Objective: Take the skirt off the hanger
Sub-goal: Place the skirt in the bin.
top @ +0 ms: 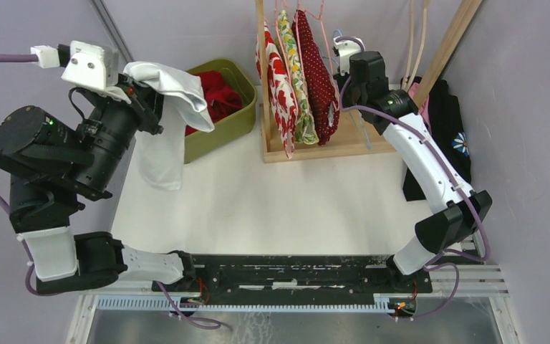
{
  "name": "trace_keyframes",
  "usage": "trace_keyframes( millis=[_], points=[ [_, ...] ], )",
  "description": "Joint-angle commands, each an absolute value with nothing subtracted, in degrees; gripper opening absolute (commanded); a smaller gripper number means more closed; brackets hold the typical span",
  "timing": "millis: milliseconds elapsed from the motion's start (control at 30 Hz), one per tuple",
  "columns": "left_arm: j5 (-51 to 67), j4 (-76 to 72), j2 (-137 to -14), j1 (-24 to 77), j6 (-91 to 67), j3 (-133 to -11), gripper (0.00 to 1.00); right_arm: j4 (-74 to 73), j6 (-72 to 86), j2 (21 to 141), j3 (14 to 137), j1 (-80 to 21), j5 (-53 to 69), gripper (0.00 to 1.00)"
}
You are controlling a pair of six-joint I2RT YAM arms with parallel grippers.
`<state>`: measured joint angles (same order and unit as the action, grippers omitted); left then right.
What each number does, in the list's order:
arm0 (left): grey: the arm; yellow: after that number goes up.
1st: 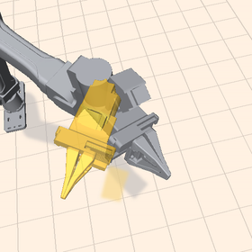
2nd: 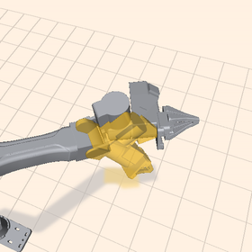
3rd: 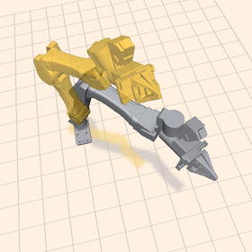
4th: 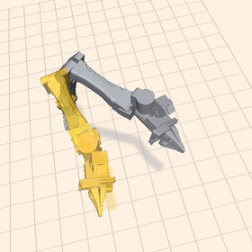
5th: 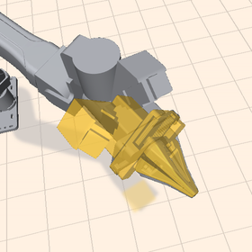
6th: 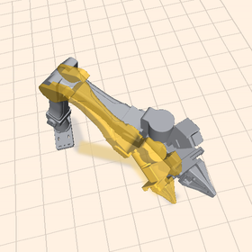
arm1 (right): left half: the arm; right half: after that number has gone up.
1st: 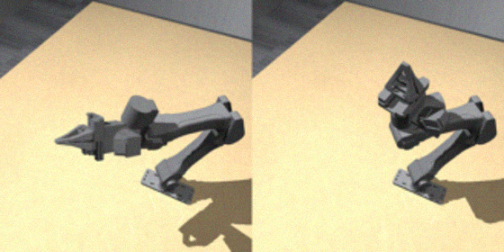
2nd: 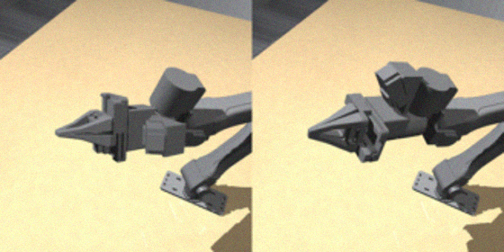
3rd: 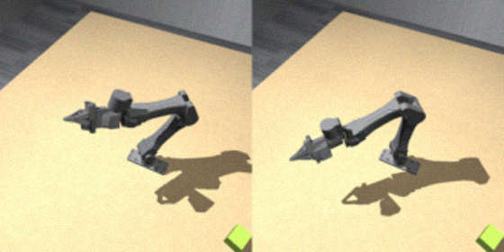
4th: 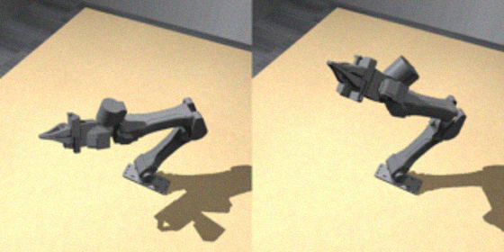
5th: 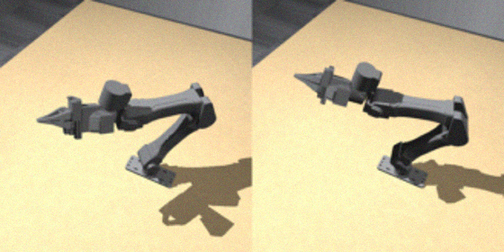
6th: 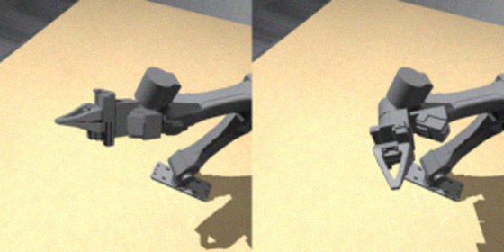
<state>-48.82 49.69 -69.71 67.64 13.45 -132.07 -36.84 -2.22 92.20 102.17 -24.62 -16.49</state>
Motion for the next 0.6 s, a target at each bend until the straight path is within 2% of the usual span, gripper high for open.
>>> trace_keyframes(
  millis=[0,200,400,567],
  points=[
    [-44.9,51.1,-74.8,67.9,9.8,-136.6,0.03,-33.7,-1.2,88.8,103.4,-24.4,-15.9,0.01],
    [-33.7,49.8,-85.4,67.9,9.9,-145.7,0.03,-33.6,-1.4,86.9,101.4,-24.4,-16.2,0.01],
    [-20.4,45.9,-90.6,66.5,10.6,-146.4,0.03,-33.5,-1.5,84.6,99.6,-24.4,-16.2,0.01],
    [4.4,42.1,-90.6,49.1,1.8,-142.6,0.03,-33.5,-1.5,82.9,98.4,-24.4,-16.0,0.01]
  ],
)
